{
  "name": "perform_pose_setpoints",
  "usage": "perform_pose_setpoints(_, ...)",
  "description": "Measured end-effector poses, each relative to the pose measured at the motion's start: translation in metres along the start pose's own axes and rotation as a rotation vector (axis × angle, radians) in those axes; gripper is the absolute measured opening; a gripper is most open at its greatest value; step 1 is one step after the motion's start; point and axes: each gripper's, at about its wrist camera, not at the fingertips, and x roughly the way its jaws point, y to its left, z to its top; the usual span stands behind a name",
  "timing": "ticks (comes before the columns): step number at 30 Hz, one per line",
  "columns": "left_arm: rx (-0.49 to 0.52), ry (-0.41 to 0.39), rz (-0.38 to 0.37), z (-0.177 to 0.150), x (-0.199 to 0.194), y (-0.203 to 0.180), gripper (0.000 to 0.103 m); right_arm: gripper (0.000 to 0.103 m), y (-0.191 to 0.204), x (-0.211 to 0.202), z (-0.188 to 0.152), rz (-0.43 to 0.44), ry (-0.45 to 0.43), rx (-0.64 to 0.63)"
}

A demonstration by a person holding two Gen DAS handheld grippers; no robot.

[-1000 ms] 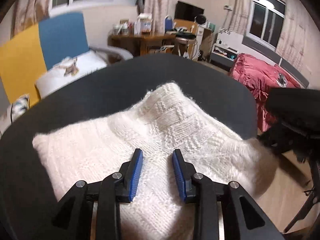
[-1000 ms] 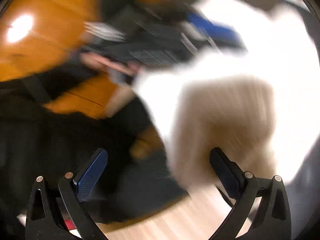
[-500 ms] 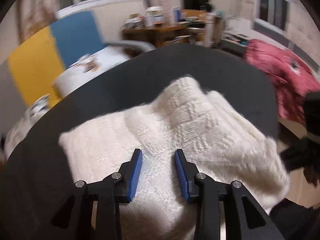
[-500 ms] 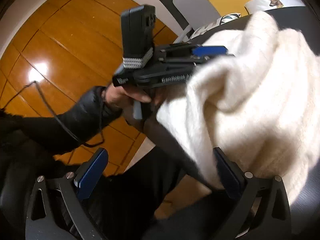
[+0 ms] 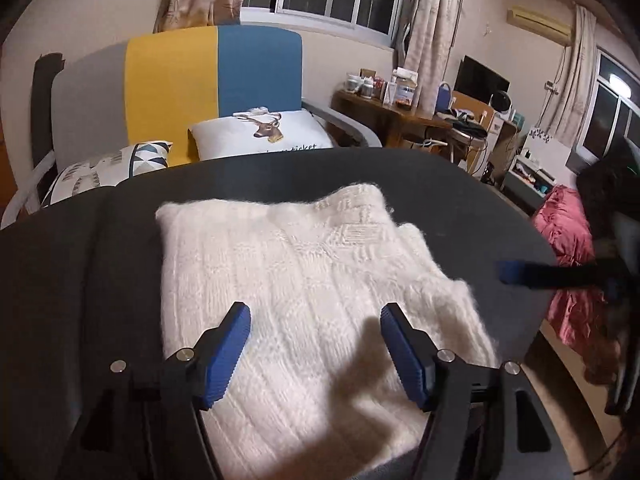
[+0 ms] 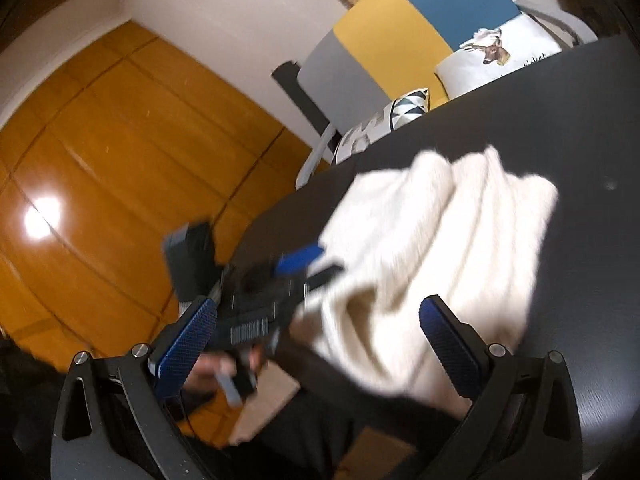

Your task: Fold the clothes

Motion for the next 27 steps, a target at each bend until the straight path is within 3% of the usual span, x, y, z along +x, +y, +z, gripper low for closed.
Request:
perform_pose_setpoints(6, -0.065, -0.007, 0.003, 0.000, 0.002, 0.016, 0.068, 0.102, -0.021, 0.015, 0.042, -0.047, -0.032, 0.079)
perform_pose_setpoints(7, -0.064, -0.006, 0.002, 0.000, 0.003, 0.016, 0.068, 0.090, -0.025, 0.017, 0.049, -0.055, -0.037, 0.093)
perform_pose_setpoints(8, -0.059, -0.006, 0.000, -0.002, 0.004, 0.016, 0.068, 0.070, -0.028, 0.019, 0.056, -0.063, -0.043, 0.106)
perform_pose_setpoints(11, -0.051, -0.013, -0.002, -0.004, 0.005, 0.017, 0.068, 0.035, -0.041, 0.035, 0.058, -0.090, -0.013, 0.133)
perform_pose_setpoints(15, -0.051, -0.020, -0.013, -0.008, 0.005, 0.018, 0.068, 0.035, -0.056, 0.053, 0.057, -0.115, 0.020, 0.164)
perform_pose_setpoints(19, -0.056, -0.022, -0.024, -0.010, 0.002, 0.018, 0.068, 0.037, -0.051, 0.047, 0.051, -0.111, 0.011, 0.148)
perform_pose_setpoints(23, -0.073, -0.017, -0.026, -0.010, 0.001, 0.017, 0.068, 0.061, -0.046, 0.031, 0.053, -0.107, -0.014, 0.128)
perform_pose_setpoints(27, -0.085, -0.011, -0.021, -0.010, -0.001, 0.017, 0.068, 0.061, -0.058, 0.044, 0.055, -0.138, 0.018, 0.161)
